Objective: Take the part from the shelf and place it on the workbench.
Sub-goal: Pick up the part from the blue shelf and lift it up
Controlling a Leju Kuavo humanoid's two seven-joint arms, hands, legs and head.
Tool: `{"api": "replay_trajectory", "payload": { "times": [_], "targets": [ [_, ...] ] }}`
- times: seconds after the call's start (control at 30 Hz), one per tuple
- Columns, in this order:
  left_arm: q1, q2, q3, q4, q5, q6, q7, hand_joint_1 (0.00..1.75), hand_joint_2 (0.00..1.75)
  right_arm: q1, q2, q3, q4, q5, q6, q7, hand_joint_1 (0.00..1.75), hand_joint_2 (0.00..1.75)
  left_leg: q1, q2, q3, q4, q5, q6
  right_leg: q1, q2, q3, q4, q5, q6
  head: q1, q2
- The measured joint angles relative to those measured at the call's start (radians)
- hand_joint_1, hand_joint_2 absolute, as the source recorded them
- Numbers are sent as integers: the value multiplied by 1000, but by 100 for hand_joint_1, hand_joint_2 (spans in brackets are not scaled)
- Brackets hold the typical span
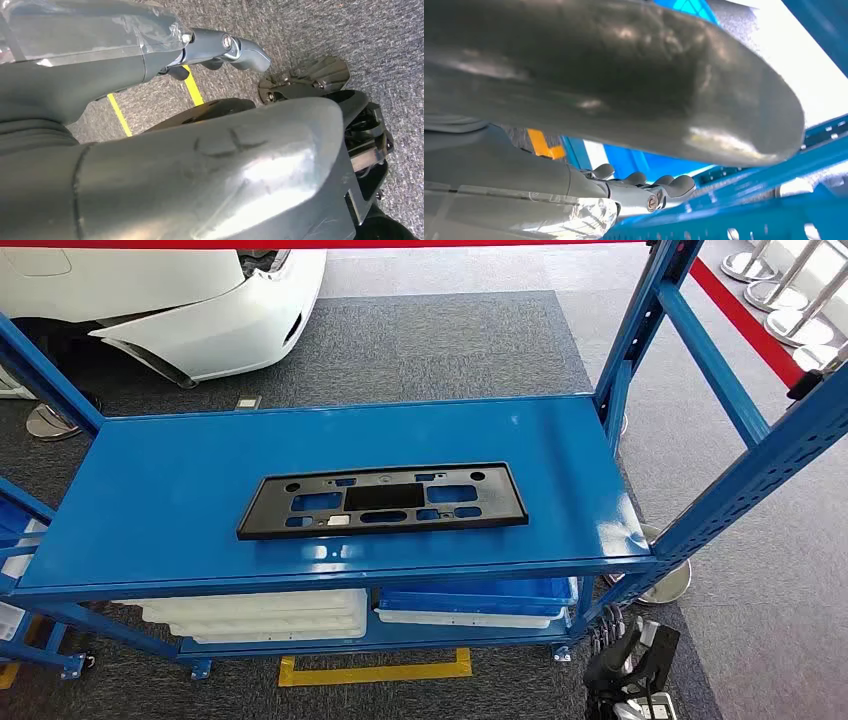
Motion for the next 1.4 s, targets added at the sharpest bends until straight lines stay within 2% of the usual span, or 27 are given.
{"api": "replay_trajectory", "payload": {
  "times": [0.13,0.27,0.4,0.5,0.57,0.7,0.93,1.17,1.4],
  "targets": [
    [-1,1,-1,0,-2,0,0,0,0,16,15,82,-39,-78,-68,6,0,0,0,0,0,0,0,0,0,0,0,0,0,0,0,0],
    [-2,2,-6,0,-7,2,0,0,0,59,25,231,-126,-264,-199,29,0,0,0,0,0,0,0,0,0,0,0,0,0,0,0,0],
    [-5,3,-13,1,-9,2,-1,0,0,95,26,371,-204,-366,-267,37,0,0,0,0,0,0,0,0,0,0,0,0,0,0,1,0],
    [-6,4,-20,1,-16,1,-4,0,0,120,25,482,-264,-493,-312,46,0,0,0,0,0,0,0,0,0,-1,0,0,0,0,0,0],
    [-6,5,-23,1,-20,0,-5,0,0,133,22,554,-299,-553,-323,53,0,0,0,0,0,0,0,0,0,-1,0,0,0,0,0,0],
    [-7,6,-25,1,-23,-1,-6,0,0,148,16,668,-350,-577,-327,59,0,0,0,0,0,0,0,0,0,-1,0,0,0,0,0,0],
    [-7,7,-28,1,-27,-1,-7,0,0,162,2,794,-403,-622,-332,69,0,0,-1,0,0,0,0,0,0,-1,0,0,0,0,1,0],
    [-9,8,-39,2,-29,-1,-8,0,0,167,-14,977,-458,-738,-367,118,0,0,0,0,0,0,0,0,0,-1,0,0,0,0,1,0],
    [-9,8,-43,2,-29,-1,-8,0,0,149,-29,1151,-485,-868,-350,184,0,0,0,0,0,0,0,0,0,0,0,0,0,0,0,0]
  ]
}}
